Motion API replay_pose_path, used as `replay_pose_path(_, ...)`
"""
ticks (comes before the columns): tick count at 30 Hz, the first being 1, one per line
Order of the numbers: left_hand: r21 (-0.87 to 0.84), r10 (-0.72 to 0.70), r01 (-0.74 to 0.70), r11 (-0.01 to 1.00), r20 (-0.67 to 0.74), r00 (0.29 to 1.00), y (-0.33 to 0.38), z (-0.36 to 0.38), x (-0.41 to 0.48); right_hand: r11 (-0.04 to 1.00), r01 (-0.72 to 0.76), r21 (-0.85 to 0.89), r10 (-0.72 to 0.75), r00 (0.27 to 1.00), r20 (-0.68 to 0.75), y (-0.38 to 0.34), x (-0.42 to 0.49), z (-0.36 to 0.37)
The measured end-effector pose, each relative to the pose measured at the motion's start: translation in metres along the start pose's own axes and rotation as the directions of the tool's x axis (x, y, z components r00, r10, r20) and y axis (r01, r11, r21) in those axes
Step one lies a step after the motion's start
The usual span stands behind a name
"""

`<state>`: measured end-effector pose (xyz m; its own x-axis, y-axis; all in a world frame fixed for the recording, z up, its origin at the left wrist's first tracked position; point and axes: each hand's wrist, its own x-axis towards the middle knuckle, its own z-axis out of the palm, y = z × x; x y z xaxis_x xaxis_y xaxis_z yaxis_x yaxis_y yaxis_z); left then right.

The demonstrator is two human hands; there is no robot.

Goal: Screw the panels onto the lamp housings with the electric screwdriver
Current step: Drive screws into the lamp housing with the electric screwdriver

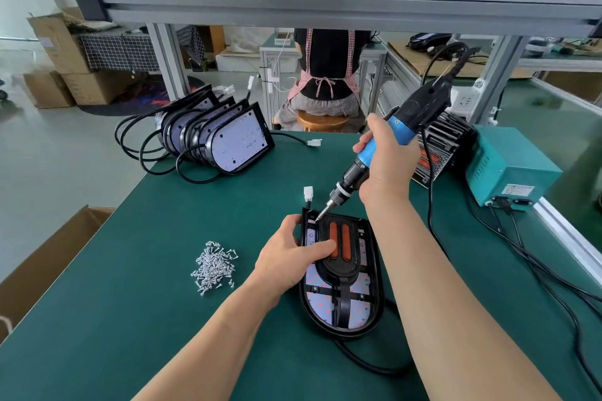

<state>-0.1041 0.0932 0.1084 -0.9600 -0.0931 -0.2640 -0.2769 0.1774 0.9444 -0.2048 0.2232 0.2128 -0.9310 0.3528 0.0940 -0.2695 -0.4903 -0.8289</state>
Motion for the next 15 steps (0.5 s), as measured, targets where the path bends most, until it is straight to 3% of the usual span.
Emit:
replay_pose_path(9, -0.018, 0.03, -0.029, 0.999, 0.022, 0.999, -0.003, -0.001, 0.002, 0.999, 0.038, -0.034, -0.034, 0.994, 0.107, 0.008, -0.004, 0.007)
replay_pose_path(15, -0.017, 0.064, -0.063, 0.998, 0.037, 0.997, -0.001, -0.001, 0.001, 0.994, 0.084, -0.072, -0.064, 0.966, 0.252, 0.007, -0.01, 0.018)
